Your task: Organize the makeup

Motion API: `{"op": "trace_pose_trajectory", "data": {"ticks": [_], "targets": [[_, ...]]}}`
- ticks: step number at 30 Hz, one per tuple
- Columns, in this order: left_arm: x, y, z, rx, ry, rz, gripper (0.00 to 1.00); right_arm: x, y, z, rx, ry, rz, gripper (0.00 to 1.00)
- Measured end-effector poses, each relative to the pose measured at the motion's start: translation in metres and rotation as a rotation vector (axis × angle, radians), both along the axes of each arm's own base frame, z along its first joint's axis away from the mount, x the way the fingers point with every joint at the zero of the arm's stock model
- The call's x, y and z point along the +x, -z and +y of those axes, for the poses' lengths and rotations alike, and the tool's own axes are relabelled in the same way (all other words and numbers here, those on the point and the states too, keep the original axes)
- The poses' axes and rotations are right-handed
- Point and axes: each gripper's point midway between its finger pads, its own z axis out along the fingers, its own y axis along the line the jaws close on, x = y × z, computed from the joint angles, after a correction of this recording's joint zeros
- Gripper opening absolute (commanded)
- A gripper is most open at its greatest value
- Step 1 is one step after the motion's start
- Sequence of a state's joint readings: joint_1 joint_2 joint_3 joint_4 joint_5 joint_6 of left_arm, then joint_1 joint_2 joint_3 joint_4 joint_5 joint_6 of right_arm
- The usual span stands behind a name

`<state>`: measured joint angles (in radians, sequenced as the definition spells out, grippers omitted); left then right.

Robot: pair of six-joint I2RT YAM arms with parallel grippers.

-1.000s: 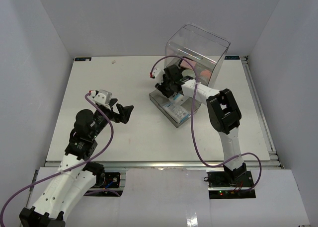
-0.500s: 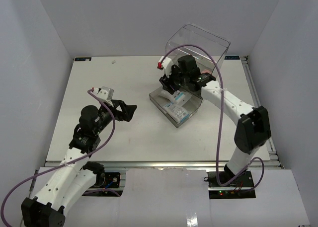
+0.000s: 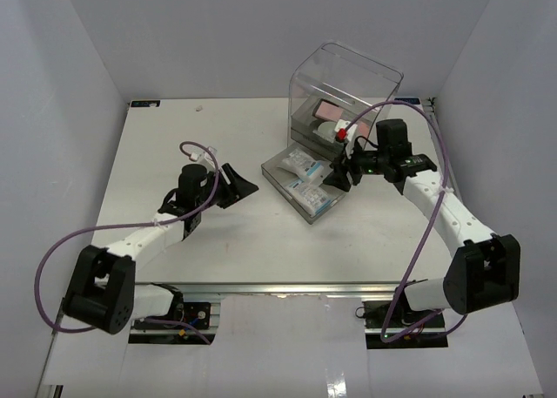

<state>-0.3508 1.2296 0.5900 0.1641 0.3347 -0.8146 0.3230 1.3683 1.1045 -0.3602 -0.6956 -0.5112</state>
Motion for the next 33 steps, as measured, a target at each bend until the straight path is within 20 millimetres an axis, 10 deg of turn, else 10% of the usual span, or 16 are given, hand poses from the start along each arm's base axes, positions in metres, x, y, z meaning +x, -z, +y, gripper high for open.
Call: {"op": "trace_pose_trajectory", "data": {"ticks": [8, 18, 33], "targets": [[0.024, 0.041, -0.034, -0.084, 0.005, 0.177, 0.71, -0.012, -0.040, -0.013, 0.108, -0.025, -0.074, 0.62], [0.062, 0.047, -0.080, -0.121, -0.011, 0.250, 0.70, -0.015, -0.039, -0.018, 0.134, -0.035, -0.056, 0.62], [0.075, 0.083, -0.091, 0.086, -0.183, 0.439, 0.42, -0.014, -0.041, -0.025, 0.157, -0.024, -0.042, 0.62]]}}
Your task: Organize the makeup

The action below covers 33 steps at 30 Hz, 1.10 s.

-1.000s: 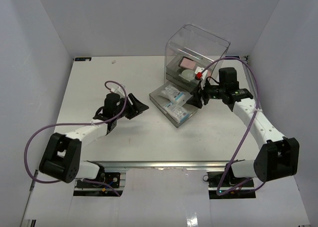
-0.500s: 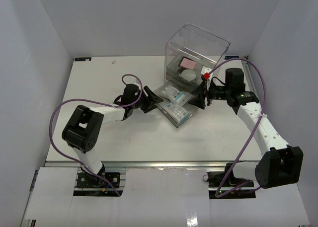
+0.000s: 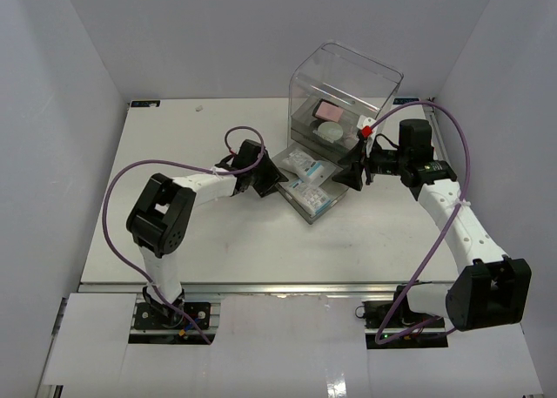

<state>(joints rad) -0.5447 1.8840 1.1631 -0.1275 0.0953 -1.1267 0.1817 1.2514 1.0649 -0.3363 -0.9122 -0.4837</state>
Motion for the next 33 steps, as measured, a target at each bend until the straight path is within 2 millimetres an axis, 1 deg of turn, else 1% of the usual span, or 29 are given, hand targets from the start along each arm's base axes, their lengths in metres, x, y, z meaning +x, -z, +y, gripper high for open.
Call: {"op": "trace_pose_trajectory", "data": {"ticks": [5, 7, 11, 22, 33], "targets": [[-0.002, 0.014, -0.001, 0.037, -0.004, 0.046, 0.36, 0.001, -0.001, -0.003, 0.008, 0.007, 0.003, 0.63], [0.000, 0.014, -0.002, 0.038, -0.003, 0.049, 0.27, 0.001, -0.002, -0.004, 0.009, 0.009, 0.001, 0.63], [0.001, 0.012, -0.003, 0.041, -0.007, 0.055, 0.24, 0.000, -0.004, -0.005, 0.012, 0.011, -0.005, 0.63], [0.000, 0.011, -0.004, 0.032, -0.044, 0.078, 0.23, -0.002, -0.003, -0.008, 0.022, 0.010, 0.004, 0.63], [-0.003, 0.011, -0.007, 0.000, -0.149, 0.132, 0.24, -0.003, -0.006, -0.011, 0.030, 0.012, -0.001, 0.63]]}}
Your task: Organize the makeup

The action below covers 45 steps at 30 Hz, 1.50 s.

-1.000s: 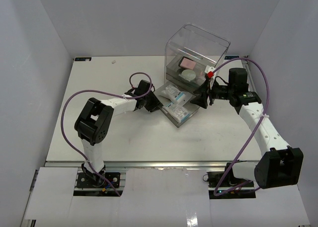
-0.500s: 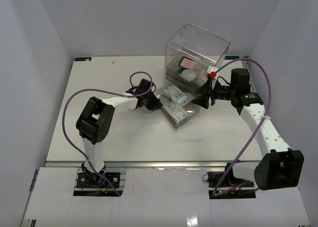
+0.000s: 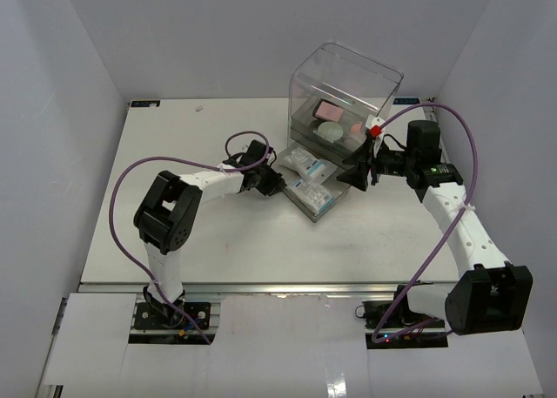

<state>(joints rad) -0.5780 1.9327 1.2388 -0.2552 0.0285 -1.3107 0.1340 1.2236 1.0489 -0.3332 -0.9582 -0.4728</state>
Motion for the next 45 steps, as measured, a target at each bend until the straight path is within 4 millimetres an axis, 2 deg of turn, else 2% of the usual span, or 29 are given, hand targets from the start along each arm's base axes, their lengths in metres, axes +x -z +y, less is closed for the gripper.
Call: {"op": "trace_pose_trajectory", "data": {"ticks": [20, 29, 38, 45], "targets": [[-0.005, -0.002, -0.015, 0.003, -0.149, 0.043, 0.24, -0.005, -0.012, -0.005, 0.030, -0.009, -0.022, 0.63], [-0.002, -0.002, -0.029, 0.016, -0.156, 0.064, 0.33, -0.009, -0.009, -0.007, 0.041, -0.012, -0.005, 0.63], [0.001, -0.002, -0.036, 0.016, -0.169, 0.059, 0.33, -0.009, -0.010, -0.007, 0.045, -0.012, 0.002, 0.62], [0.002, -0.011, -0.036, 0.049, -0.192, 0.046, 0.31, -0.010, -0.010, -0.007, 0.046, -0.012, 0.002, 0.62]]}}
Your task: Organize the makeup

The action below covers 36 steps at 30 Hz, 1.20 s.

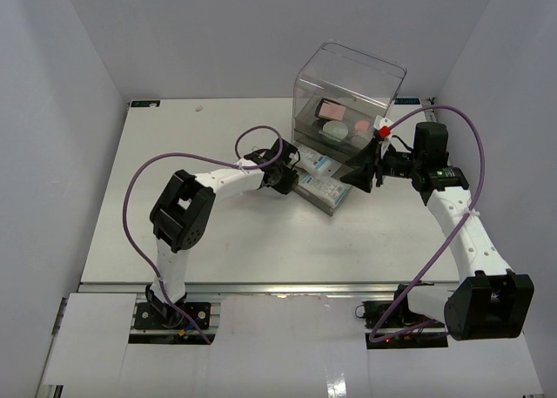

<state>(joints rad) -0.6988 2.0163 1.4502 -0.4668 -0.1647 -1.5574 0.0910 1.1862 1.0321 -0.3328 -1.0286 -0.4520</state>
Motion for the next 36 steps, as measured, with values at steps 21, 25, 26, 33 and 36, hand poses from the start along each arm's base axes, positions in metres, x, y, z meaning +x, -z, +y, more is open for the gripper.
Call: {"op": "trace_pose_trajectory", "data": {"ticks": [21, 25, 26, 33, 36], "targets": [[0.003, 0.001, -0.008, 0.013, -0.030, 0.010, 0.31, 0.001, 0.000, -0.001, 0.001, 0.004, 0.000, 0.62], [0.006, 0.000, -0.012, -0.012, -0.041, 0.001, 0.30, 0.001, 0.000, -0.001, 0.001, 0.003, 0.000, 0.62], [0.006, 0.001, -0.014, -0.022, -0.045, -0.002, 0.30, 0.001, 0.000, -0.001, 0.001, 0.003, 0.000, 0.62], [0.002, 0.006, -0.021, -0.094, -0.066, -0.018, 0.28, 0.000, 0.000, -0.001, 0.001, 0.003, 0.000, 0.62], [0.002, 0.005, -0.023, -0.118, -0.080, -0.024, 0.28, 0.000, 0.000, -0.001, 0.002, 0.002, 0.001, 0.62]]}}
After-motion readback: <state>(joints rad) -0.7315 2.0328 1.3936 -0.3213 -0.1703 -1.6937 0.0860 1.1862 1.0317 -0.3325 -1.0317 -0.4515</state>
